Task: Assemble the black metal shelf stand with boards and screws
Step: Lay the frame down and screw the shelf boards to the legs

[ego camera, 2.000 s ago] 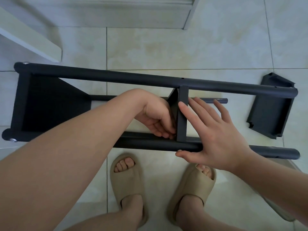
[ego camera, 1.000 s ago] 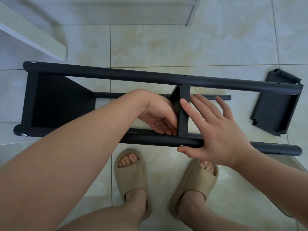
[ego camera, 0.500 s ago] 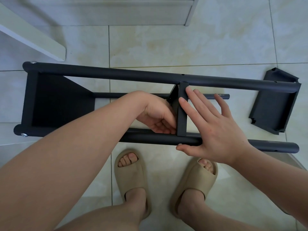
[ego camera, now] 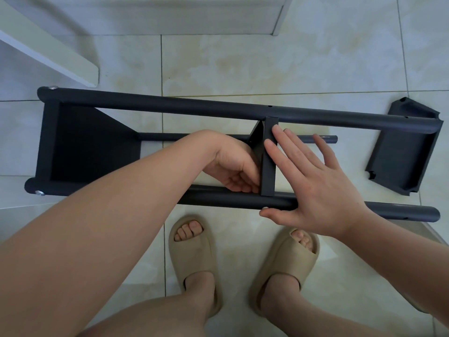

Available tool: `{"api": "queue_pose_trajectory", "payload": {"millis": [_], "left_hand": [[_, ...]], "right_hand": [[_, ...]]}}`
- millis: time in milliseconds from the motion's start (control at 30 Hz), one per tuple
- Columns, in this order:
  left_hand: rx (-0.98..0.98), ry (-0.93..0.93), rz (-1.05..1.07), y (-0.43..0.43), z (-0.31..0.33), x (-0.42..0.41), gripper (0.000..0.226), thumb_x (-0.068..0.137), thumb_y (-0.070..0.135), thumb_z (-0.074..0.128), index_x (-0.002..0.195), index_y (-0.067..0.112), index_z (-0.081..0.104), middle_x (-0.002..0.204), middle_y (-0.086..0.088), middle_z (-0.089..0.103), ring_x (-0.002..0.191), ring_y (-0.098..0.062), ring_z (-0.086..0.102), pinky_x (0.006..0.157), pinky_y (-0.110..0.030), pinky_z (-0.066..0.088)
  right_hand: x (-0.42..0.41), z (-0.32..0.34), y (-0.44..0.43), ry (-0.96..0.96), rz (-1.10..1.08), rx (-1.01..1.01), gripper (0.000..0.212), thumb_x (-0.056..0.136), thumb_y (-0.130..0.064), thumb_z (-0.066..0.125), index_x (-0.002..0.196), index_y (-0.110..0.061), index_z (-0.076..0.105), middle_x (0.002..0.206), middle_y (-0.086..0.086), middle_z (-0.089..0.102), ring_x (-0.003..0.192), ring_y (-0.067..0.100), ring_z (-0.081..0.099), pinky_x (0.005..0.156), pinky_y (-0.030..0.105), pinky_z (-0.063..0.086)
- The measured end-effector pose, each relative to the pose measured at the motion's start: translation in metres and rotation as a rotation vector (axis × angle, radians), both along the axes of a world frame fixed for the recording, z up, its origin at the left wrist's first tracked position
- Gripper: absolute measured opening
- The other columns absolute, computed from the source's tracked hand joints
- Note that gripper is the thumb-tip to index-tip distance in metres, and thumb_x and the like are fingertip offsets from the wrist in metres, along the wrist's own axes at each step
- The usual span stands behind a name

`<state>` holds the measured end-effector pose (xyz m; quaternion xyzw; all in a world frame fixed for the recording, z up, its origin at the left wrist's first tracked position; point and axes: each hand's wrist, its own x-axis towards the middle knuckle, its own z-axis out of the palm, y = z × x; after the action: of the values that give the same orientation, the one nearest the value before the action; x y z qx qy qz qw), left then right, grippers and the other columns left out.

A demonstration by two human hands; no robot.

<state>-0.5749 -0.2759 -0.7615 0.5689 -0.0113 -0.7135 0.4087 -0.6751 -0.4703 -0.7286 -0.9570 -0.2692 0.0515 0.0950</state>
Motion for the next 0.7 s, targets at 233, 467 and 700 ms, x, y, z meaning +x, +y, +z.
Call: {"api": "queue_pose_trajectory", "payload": {"millis": [233,467,700], "left_hand": [[-0.038,0.055,0.023,0.0032,0.0032,0.0019,0.013,0.092,0.002,0.061,0.097,0.008,0.071,0.095,-0.007,0.071,0.081,-0.015,0.068,0.076,-0.024,0.055],[0.012,-0.046,-0.074,-0.0005,0.0030,0.0028,0.008,0.092,0.008,0.064,0.095,0.013,0.070,0.079,0.003,0.069,0.070,-0.009,0.061,0.066,-0.020,0.049],[-0.036,-0.013,-0.017,0.0004,0.0051,0.0032,0.012,0.092,0.004,0.063,0.097,0.013,0.068,0.087,0.000,0.069,0.075,-0.010,0.063,0.071,-0.022,0.046]], "right_hand": [[0.0001,0.0006,-0.0002,0.011,0.002,-0.006,0.103,0.085,-0.080,0.042,0.159,-0.011,0.026,0.168,0.008,0.014,0.155,0.022,0.015,0.121,0.060,0.018],[0.0002,0.0009,-0.0002,0.021,0.003,-0.019,0.104,0.084,-0.081,0.043,0.159,-0.011,0.025,0.169,0.007,0.012,0.156,0.022,0.014,0.121,0.060,0.018],[0.0002,0.0000,-0.0009,0.009,0.007,-0.014,0.103,0.085,-0.081,0.042,0.160,-0.012,0.024,0.169,0.008,0.013,0.155,0.023,0.016,0.121,0.060,0.018]]}}
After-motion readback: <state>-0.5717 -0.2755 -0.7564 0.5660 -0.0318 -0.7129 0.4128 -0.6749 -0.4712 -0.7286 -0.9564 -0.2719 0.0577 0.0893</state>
